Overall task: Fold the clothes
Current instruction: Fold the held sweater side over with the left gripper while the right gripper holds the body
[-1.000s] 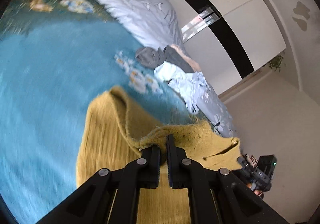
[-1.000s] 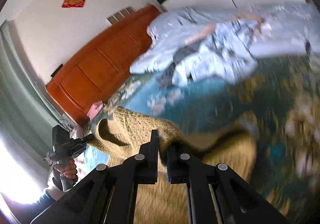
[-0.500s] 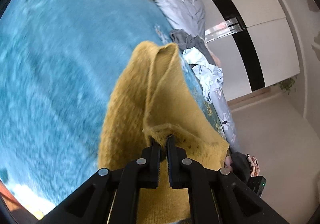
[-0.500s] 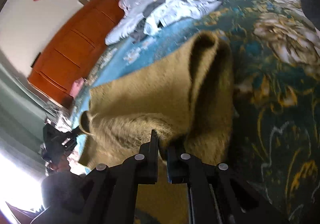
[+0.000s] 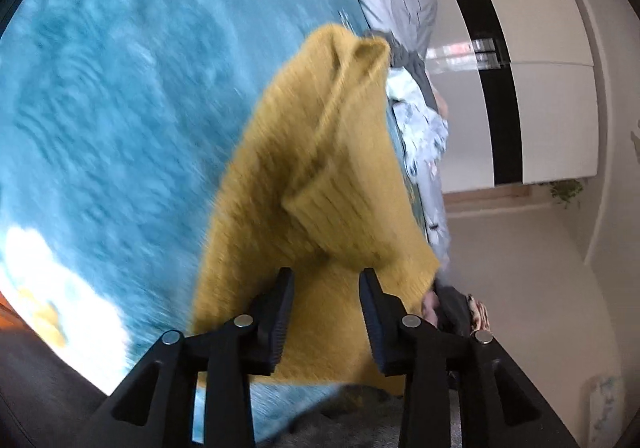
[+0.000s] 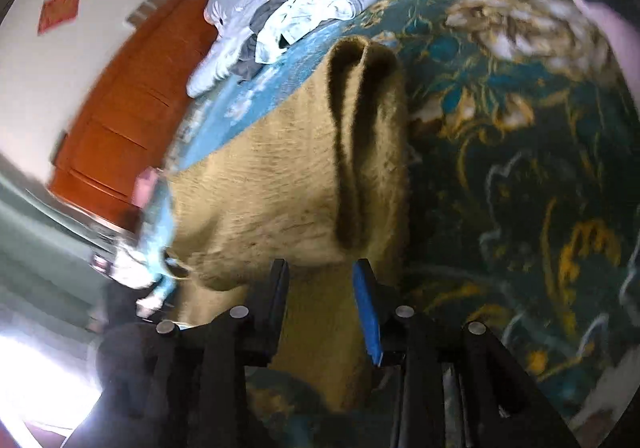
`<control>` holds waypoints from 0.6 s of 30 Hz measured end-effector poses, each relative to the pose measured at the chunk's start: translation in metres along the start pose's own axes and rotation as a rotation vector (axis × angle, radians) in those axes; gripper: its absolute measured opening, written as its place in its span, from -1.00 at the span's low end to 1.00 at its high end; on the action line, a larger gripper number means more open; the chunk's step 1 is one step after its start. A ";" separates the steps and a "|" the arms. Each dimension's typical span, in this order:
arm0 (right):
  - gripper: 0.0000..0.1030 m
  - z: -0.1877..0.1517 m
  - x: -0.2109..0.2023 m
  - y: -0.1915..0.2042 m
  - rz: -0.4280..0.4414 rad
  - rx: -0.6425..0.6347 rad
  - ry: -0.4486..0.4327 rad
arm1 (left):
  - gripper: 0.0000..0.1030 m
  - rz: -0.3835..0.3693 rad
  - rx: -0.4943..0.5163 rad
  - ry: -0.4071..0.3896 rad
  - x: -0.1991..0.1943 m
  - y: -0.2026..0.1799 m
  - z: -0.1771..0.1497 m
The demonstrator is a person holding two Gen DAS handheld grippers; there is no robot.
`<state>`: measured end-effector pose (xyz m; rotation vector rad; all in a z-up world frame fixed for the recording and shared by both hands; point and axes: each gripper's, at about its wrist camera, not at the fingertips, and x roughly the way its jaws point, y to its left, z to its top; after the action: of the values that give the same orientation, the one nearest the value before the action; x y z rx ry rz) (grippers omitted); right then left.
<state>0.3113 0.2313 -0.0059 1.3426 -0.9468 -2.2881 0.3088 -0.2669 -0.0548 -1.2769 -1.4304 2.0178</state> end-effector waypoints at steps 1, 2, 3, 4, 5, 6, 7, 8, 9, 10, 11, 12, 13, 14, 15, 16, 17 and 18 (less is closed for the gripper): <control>-0.29 -0.001 0.001 0.001 0.033 0.015 0.008 | -0.23 -0.007 0.007 0.008 0.003 -0.004 -0.001; -0.25 -0.001 0.005 0.003 0.062 0.025 0.018 | -0.19 -0.018 0.010 0.013 0.006 -0.009 0.000; -0.16 -0.001 0.009 0.005 0.091 0.035 0.027 | -0.14 -0.031 0.002 0.015 0.010 -0.014 0.001; -0.13 0.000 0.014 0.007 0.118 0.048 0.037 | -0.11 -0.042 -0.010 0.018 0.013 -0.018 0.003; -0.12 0.001 0.020 0.008 0.142 0.069 0.045 | -0.03 -0.045 -0.033 0.025 0.016 -0.019 0.006; -0.11 0.002 0.026 0.007 0.166 0.100 0.050 | 0.04 -0.042 -0.066 0.035 0.019 -0.020 0.009; -0.04 0.004 0.032 0.005 0.188 0.141 0.051 | 0.07 -0.040 -0.098 0.045 0.023 -0.021 0.013; 0.00 0.006 0.037 0.002 0.212 0.189 0.054 | 0.08 -0.032 -0.137 0.059 0.028 -0.021 0.017; 0.01 0.008 0.042 -0.003 0.240 0.251 0.057 | 0.09 -0.017 -0.191 0.078 0.033 -0.019 0.021; 0.02 0.009 0.046 -0.007 0.264 0.308 0.060 | 0.09 -0.003 -0.241 0.093 0.037 -0.017 0.024; 0.02 0.010 0.049 -0.010 0.282 0.357 0.061 | 0.09 0.005 -0.281 0.104 0.040 -0.015 0.027; 0.02 0.011 0.051 -0.013 0.289 0.397 0.063 | 0.09 0.017 -0.310 0.110 0.042 -0.014 0.030; 0.02 0.012 0.052 -0.013 0.279 0.420 0.068 | 0.09 0.033 -0.331 0.113 0.044 -0.014 0.031; 0.02 0.013 0.053 -0.014 0.268 0.444 0.074 | 0.09 0.049 -0.351 0.116 0.045 -0.014 0.032; 0.02 0.014 0.054 -0.014 0.257 0.467 0.079 | 0.08 0.064 -0.371 0.119 0.046 -0.014 0.033; 0.02 0.015 0.054 -0.014 0.244 0.487 0.085 | 0.07 0.076 -0.382 0.120 0.047 -0.014 0.034; 0.02 0.016 0.056 -0.013 0.228 0.496 0.093 | 0.04 0.085 -0.381 0.119 0.048 -0.015 0.033; 0.02 0.017 0.057 -0.011 0.212 0.502 0.102 | 0.04 0.091 -0.373 0.114 0.048 -0.015 0.032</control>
<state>0.2682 0.2135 -0.0450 1.4398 -1.6152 -1.8732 0.2539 -0.2442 -0.0609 -1.6046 -1.7788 1.7507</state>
